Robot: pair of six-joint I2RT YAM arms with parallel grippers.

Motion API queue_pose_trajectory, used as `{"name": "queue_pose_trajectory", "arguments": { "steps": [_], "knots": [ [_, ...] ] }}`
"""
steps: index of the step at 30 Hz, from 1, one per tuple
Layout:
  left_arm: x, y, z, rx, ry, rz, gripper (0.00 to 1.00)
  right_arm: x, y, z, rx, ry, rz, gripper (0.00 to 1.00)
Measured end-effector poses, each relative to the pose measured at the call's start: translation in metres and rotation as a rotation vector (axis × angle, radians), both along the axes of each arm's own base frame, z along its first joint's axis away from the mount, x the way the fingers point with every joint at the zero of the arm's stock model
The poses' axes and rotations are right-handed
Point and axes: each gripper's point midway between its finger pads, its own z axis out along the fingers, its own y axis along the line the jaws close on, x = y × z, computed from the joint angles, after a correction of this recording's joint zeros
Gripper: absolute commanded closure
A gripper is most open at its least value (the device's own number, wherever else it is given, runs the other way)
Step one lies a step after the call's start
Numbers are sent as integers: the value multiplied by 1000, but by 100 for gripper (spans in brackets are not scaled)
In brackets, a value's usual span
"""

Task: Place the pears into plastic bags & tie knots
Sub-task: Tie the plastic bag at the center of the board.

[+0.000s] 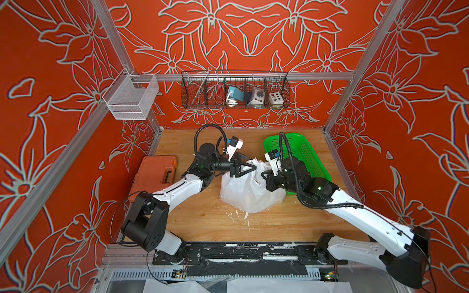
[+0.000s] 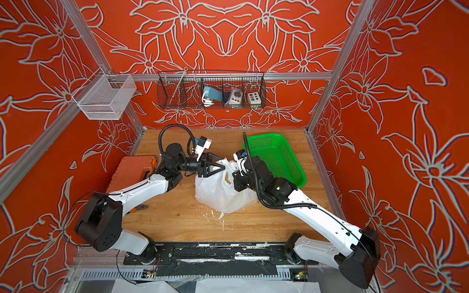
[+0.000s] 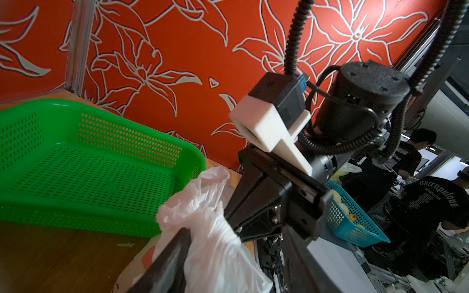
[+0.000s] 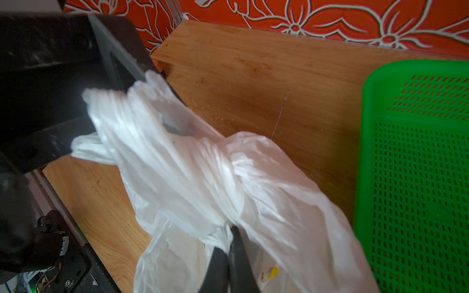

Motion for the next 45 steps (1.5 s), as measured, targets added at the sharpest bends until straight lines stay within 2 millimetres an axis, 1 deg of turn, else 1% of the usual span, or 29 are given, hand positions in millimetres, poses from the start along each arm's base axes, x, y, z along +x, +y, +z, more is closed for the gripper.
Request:
{"name": "queue_pose_trajectory", "arguments": {
  "steps": [1, 4, 6, 7, 8, 11, 15, 16, 17, 19, 20, 24, 25, 27, 28, 30, 32, 35, 38, 39, 41, 42, 45],
  "knots": [
    [1, -3, 1, 5, -4, -1, 45, 0, 0, -1, -2, 1, 0, 100],
    [5, -12, 0, 23, -18, 4, 58, -1, -1, -4, -7, 4, -1, 100],
    [7, -16, -4, 36, -16, 4, 72, -1, -2, -6, -11, 6, -3, 100],
    [8, -17, -7, 43, -17, 7, 75, -1, -3, -7, -14, 7, -4, 100],
    [10, -18, -10, 51, -11, 11, 76, -2, -4, -8, -18, 8, -6, 100],
    [12, -19, -19, 70, 4, 17, 73, -2, -10, -9, -31, 6, -19, 100],
    [12, -19, -23, 82, 9, 16, 72, -1, -21, -8, -44, -1, -45, 100],
    [12, -19, -24, 84, 8, 15, 74, 0, -23, -8, -46, -4, -51, 100],
    [11, -19, -25, 86, 6, 15, 78, 0, -25, -8, -48, -5, -56, 100],
    [11, -20, -25, 88, 1, 13, 91, 2, -28, -7, -50, -7, -64, 100],
    [11, -20, -26, 90, -1, 11, 100, 2, -29, -8, -51, -6, -67, 100],
    [9, -22, -29, 109, -1, 1, 100, 3, -30, -8, -55, -6, -68, 100],
    [8, -23, -30, 112, -4, -1, 100, 2, -30, -9, -57, -5, -63, 97],
    [8, -24, -31, 115, -9, -1, 100, 0, -30, -10, -61, 1, -45, 59],
    [9, -24, -31, 117, -11, 4, 100, -2, -31, -10, -63, 2, -33, 49],
    [11, -23, -31, 120, -21, 21, 100, -10, -34, -4, -61, -4, 8, 35],
    [12, -22, -31, 123, -33, 35, 100, -21, -43, 11, -45, -35, 46, 30],
    [10, -20, -23, 118, -69, 56, 100, -32, -55, 52, 3, -121, 87, 28],
    [7, -18, -14, 108, -100, 59, 100, -36, -57, 93, 33, -217, 141, 26],
    [6, -17, -12, 105, -109, 59, 100, -35, -56, 102, 33, -240, 165, 26],
    [6, -17, -11, 104, -116, 56, 100, -31, -49, 110, 28, -260, 214, 26],
    [5, -17, -11, 104, -118, 55, 100, -27, -44, 110, 22, -257, 241, 26],
    [4, -17, -11, 103, -121, 49, 100, -13, -32, 99, -4, -221, 321, 26]
  ]
}}
